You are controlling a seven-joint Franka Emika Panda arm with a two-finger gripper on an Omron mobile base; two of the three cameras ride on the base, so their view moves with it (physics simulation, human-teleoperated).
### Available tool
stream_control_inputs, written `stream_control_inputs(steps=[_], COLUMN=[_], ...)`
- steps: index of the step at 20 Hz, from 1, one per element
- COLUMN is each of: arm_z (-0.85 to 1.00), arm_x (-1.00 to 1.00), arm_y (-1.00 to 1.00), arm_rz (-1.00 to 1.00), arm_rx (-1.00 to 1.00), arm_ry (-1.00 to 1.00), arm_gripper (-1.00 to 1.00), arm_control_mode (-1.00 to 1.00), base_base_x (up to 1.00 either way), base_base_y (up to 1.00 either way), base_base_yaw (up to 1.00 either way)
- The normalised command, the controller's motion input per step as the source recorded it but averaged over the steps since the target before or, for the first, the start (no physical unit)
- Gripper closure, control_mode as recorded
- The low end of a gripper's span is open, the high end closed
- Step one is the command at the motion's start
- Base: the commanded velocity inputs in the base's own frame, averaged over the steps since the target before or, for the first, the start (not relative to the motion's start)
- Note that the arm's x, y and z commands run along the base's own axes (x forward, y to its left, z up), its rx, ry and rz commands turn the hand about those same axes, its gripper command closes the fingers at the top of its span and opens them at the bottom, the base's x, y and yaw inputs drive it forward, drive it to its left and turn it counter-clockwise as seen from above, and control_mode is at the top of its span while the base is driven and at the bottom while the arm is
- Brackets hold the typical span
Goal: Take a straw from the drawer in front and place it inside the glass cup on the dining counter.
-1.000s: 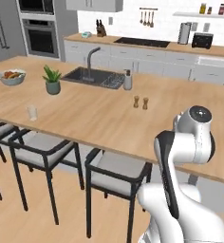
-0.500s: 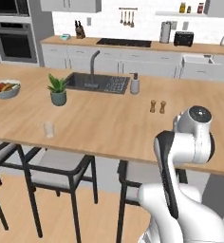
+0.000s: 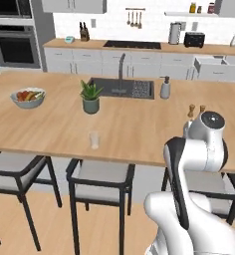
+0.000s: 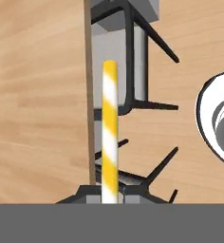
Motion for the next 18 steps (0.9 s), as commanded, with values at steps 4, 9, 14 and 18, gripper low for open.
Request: stream_control_inputs(steps=[4,9,14,18], arm_z=[0.00,0.00,0.00,0.00], arm_x=[0.00,0.00,0.00,0.00], arm_y=[0.00,0.00,0.00,0.00], arm_rz=[0.00,0.00,0.00,0.00], arm_rx=[0.00,0.00,0.00,0.00], arm_ry=[0.00,0.00,0.00,0.00], arm_gripper=[1.00,1.00,1.00,1.00], arm_control_mode=[1.00,1.00,1.00,1.00], base_base_x=[0.00,0.01,0.12,0.28], base_base_y=[1.00,1.00,0.82,0.56], base_base_yaw=[-0.15,-0.16,-0.20,-0.23])
